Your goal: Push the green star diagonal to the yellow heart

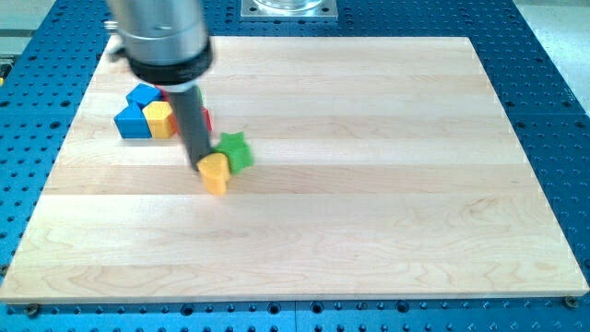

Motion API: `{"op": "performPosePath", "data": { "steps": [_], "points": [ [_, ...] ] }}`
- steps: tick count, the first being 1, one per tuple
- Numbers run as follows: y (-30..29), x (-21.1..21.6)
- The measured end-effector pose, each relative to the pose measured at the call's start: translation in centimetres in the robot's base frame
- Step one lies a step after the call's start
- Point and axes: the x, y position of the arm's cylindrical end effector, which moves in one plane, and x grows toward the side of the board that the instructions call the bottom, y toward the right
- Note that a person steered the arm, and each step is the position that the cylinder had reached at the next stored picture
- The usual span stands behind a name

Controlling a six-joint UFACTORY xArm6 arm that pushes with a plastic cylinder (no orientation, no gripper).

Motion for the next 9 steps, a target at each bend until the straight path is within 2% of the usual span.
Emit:
{"op": "performPosePath", "data": {
  "steps": [1, 3, 4, 5, 7, 8, 9],
  "points": [
    [7.8, 2.6],
    [1.8, -1.3],
    [7.4, -3.3],
    [18.9, 3.2],
    [22.0, 0.2],
    [28.1, 1.6],
    [28.4, 5.6]
  ]
}}
